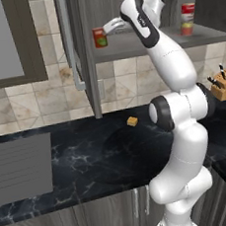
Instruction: Stack two cans on top of the other two cans in the cabinet.
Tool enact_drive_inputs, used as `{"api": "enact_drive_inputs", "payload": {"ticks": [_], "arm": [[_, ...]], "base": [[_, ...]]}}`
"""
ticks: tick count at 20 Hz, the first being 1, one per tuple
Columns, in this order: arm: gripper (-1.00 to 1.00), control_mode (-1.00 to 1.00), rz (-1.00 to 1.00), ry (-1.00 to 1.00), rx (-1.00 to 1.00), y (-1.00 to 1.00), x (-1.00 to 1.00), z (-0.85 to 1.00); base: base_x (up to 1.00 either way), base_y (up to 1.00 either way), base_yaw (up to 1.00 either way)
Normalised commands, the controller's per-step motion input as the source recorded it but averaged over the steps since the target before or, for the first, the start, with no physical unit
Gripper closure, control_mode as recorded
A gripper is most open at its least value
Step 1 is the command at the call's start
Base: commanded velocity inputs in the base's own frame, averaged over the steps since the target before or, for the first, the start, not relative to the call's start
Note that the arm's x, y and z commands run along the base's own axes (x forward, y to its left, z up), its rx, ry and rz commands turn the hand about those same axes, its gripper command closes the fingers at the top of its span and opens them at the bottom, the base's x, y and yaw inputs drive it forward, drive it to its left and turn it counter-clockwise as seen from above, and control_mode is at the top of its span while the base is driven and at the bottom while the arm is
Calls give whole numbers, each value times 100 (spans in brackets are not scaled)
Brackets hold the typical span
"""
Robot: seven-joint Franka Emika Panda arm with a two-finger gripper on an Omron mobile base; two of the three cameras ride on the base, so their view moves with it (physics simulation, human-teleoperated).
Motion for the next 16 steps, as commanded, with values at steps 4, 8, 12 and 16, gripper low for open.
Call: {"api": "enact_drive_inputs", "payload": {"ticks": [4, 8, 12, 16], "arm": [[-100, -100, 7, 2, 0, 24, 5, -2], [-100, -100, 6, 0, 0, 11, -7, 0], [-100, -100, 5, 0, 0, 6, -17, 0], [-100, -100, 2, 0, 0, 4, -17, 0]], "base": [[0, 0, 0], [0, 0, 0], [0, 0, 0], [0, 0, 0]]}}
